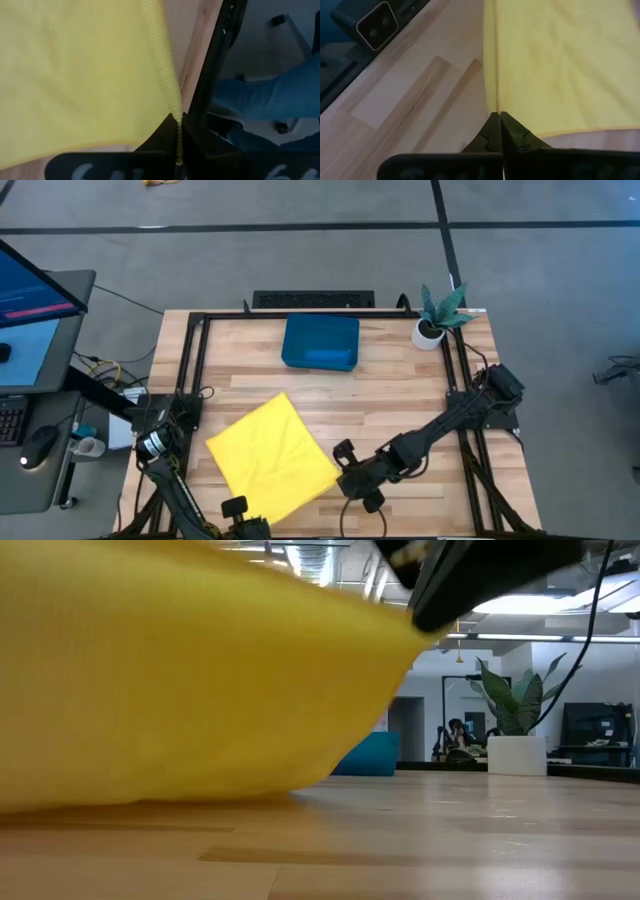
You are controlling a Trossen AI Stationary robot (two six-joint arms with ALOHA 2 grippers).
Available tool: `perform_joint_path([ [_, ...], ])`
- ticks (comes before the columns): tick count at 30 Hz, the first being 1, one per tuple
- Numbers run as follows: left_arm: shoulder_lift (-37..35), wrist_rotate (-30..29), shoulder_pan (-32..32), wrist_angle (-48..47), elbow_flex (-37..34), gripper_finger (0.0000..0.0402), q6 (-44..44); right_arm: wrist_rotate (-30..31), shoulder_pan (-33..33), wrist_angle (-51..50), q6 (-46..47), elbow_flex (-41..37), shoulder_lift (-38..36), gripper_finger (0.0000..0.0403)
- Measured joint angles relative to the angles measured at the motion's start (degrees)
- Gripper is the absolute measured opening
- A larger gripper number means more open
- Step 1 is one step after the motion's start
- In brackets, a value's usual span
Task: Roll microfiber towels into tight, uniform cylinder then place into a basket
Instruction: Roll the yellow microfiber cloth
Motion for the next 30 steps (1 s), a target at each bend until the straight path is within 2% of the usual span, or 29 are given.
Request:
perform_joint_path([
  [8,0.0,0.0,-1.3,-4.5,5.9,0.0000,-1.9,6.6,3.9,-9.5,4.3,8.3,-0.1,0.0004],
  [12,0.0,1.2,-1.9,-7.2,7.8,0.0000,-3.6,6.8,6.0,-12.8,8.2,12.2,-0.1,0.0003],
  [17,0.0,3.6,-2.8,-12.2,9.4,0.0000,-7.2,6.8,8.0,-14.2,8.5,16.8,-0.1,0.0003],
  [20,0.0,3.5,-3.0,-14.3,9.7,0.0000,-7.1,7.2,6.5,-15.2,8.3,17.1,-0.2,0.0003],
  [30,-0.1,-4.2,1.0,-14.2,7.3,0.0000,5.7,6.7,-3.2,-23.0,14.1,17.0,-0.1,0.0002],
])
